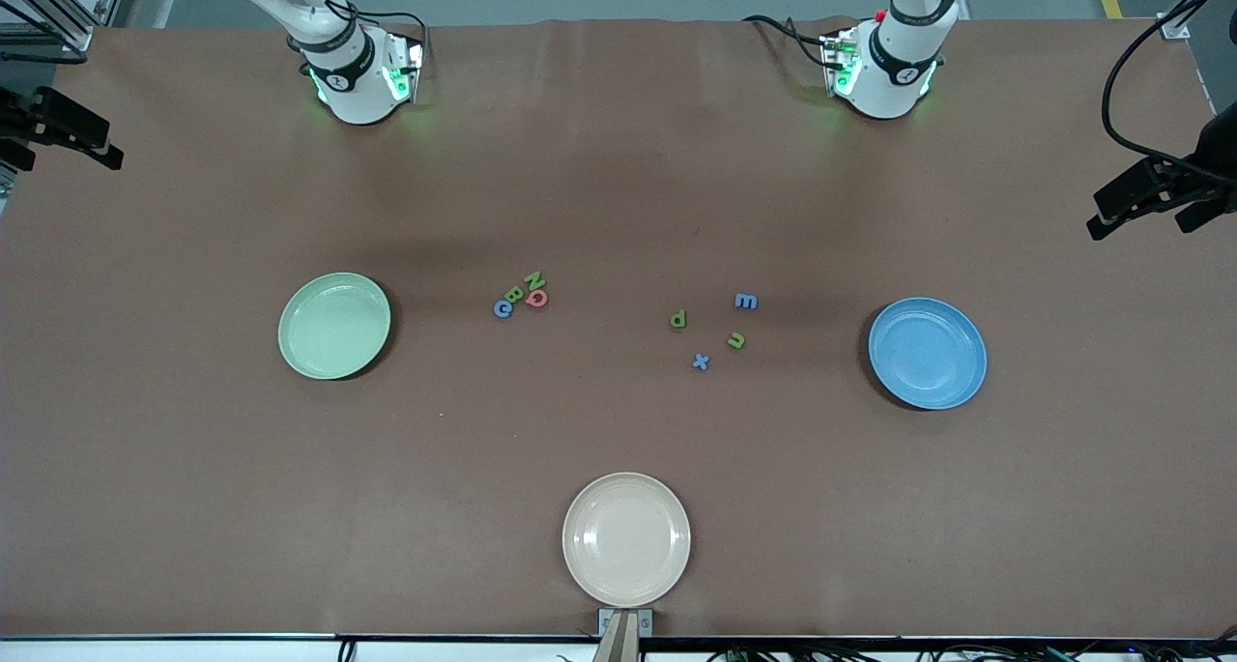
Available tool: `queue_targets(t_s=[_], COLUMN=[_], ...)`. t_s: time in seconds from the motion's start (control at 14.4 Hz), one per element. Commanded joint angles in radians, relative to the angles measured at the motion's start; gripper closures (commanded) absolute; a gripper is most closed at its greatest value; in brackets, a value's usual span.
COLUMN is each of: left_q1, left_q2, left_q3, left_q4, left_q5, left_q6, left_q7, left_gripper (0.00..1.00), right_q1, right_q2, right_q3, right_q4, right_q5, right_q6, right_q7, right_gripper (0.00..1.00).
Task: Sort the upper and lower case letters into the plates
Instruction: 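Move the right and left grippers out toward the scattered foam letters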
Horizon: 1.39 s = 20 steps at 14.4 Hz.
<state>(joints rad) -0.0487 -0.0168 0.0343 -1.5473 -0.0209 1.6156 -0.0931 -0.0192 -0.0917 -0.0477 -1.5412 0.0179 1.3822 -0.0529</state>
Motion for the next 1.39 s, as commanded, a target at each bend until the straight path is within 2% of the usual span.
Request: queue_targets(t_s=[0.0, 0.56, 0.9, 1.18, 1.32], left_q1=[0.003, -0.006, -0.004, -0.005, -0.005], left_q2=[0.005, 0.018, 0.063, 0.075, 0.118], left_q3=[-0.004, -0.013, -0.154, -0.266, -0.324], left_q4=[0.015, 0.001, -0.06, -0.244, -0.29], left_q5=[-0.007, -0.017, -0.019, -0.017, -0.013], left_q6=[-0.002, -0.039, -0.01, 0.186, 0.266], left_q7=[0.016, -0.004, -0.01, -0.066, -0.138], left_gripper=[0.0, 0.0, 0.0, 0.0, 0.0], right_q1=[-0.002, -0.002, -0.005, -0.03, -0.044], right_q2=[-0.02, -0.02, -0.002, 0.125, 0.194], right_q3=[0.005, 0.005, 0.003, -0.006, -0.006], right_q4=[-0.023, -0.016, -0.004, 0.006, 0.006], right_q5=[0.001, 0.001, 0.005, 0.007, 0.005], right_q6=[0.005, 0.003, 0.014, 0.049, 0.089], right_q7=[0.01, 0.01, 0.005, -0.002, -0.005], right_gripper=[0.0, 0.0, 0.0, 0.0, 0.0])
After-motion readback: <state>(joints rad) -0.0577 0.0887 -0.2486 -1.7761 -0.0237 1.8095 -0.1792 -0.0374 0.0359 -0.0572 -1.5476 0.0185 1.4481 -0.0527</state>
